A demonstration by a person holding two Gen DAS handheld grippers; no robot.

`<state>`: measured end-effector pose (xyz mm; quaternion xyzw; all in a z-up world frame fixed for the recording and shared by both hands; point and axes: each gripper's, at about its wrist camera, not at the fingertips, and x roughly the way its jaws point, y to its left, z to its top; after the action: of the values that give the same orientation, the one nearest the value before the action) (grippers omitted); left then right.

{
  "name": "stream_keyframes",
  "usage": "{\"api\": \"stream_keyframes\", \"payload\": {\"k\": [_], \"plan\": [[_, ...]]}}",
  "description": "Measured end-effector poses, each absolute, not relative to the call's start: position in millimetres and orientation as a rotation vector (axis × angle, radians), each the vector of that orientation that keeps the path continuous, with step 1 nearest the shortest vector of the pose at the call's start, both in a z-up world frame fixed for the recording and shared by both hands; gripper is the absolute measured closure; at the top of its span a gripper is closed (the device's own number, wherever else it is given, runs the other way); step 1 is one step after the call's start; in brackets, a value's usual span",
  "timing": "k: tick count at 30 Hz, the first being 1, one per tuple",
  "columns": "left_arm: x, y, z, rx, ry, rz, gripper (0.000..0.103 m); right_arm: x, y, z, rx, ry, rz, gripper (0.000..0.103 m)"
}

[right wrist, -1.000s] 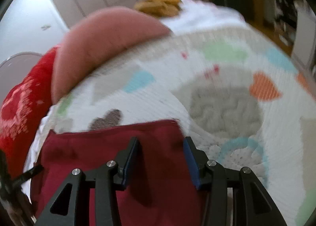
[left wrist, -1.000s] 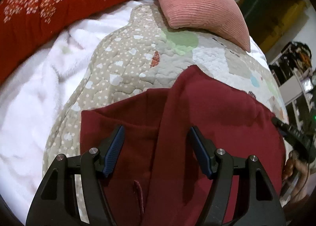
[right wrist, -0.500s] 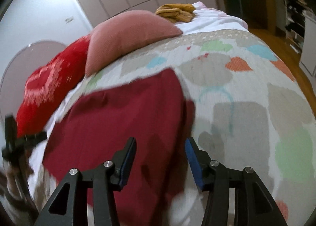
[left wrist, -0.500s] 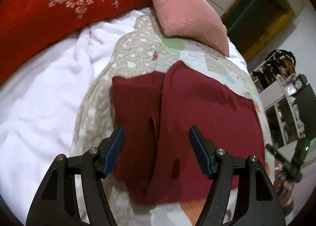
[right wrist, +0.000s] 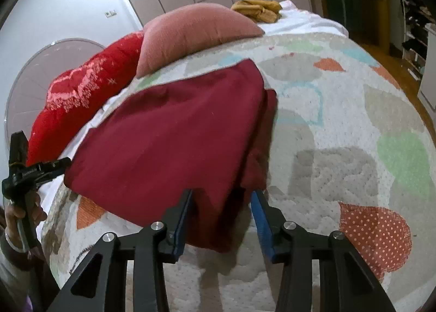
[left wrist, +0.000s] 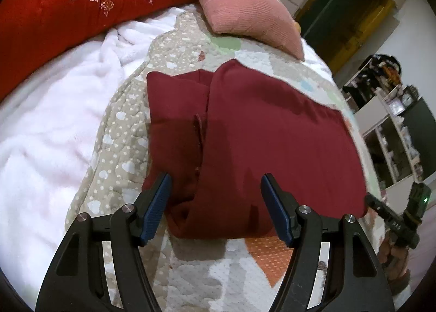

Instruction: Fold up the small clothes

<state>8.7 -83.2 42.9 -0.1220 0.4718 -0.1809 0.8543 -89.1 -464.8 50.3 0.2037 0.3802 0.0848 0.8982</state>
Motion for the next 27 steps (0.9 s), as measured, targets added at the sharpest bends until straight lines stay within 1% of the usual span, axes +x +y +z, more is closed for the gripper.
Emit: {"api": "stream_keyframes", "payload": {"k": [3,8,10,12,13,14,15,16,17,19,20,21,24,27], "plan": [[9,-85,47,-0.255,0.983,-0.396,0.035,-91,-460,57,0.408,0.761,0.196,0.060],[16,-99,39,-0.212,1.020,-0.425,0.035,-84,-451,51,0.381,0.800,0.214,0.061],[20,-101,33,-0.201,1.040,-0.419,0.035,-82,-450,46,0.393,0.808,0.222,0.062],[22,-101,28,-0.201,1.046,-0.418,0.036,-80,-449,44,0.403,0.808,0.232,0.068],[23,-101,28,-0.200,1.045,-0.417,0.039,-80,-449,44,0.404,0.805,0.234,0.070],[23,-101,28,-0.195,1.041,-0.411,0.044,-80,-448,44,0.399,0.797,0.236,0.077],[22,-102,28,-0.189,1.041,-0.408,0.058,-80,-447,44,0.390,0.787,0.238,0.084],[23,-102,26,-0.178,1.051,-0.404,0.067,-80,-447,45,0.386,0.782,0.242,0.088],[23,-101,26,-0.171,1.055,-0.396,0.069,-80,-446,45,0.384,0.778,0.246,0.093],[21,-98,26,-0.171,1.047,-0.390,0.079,-81,-445,48,0.384,0.763,0.250,0.096],[19,-95,27,-0.172,1.042,-0.389,0.086,-83,-445,50,0.389,0.752,0.258,0.096],[16,-91,28,-0.180,1.032,-0.393,0.091,-85,-445,53,0.394,0.740,0.265,0.097],[7,-85,32,-0.189,1.010,-0.412,0.095,-94,-445,64,0.420,0.704,0.305,0.097],[-8,-82,28,-0.160,1.012,-0.435,0.096,-103,-446,70,0.444,0.695,0.346,0.097]]}}
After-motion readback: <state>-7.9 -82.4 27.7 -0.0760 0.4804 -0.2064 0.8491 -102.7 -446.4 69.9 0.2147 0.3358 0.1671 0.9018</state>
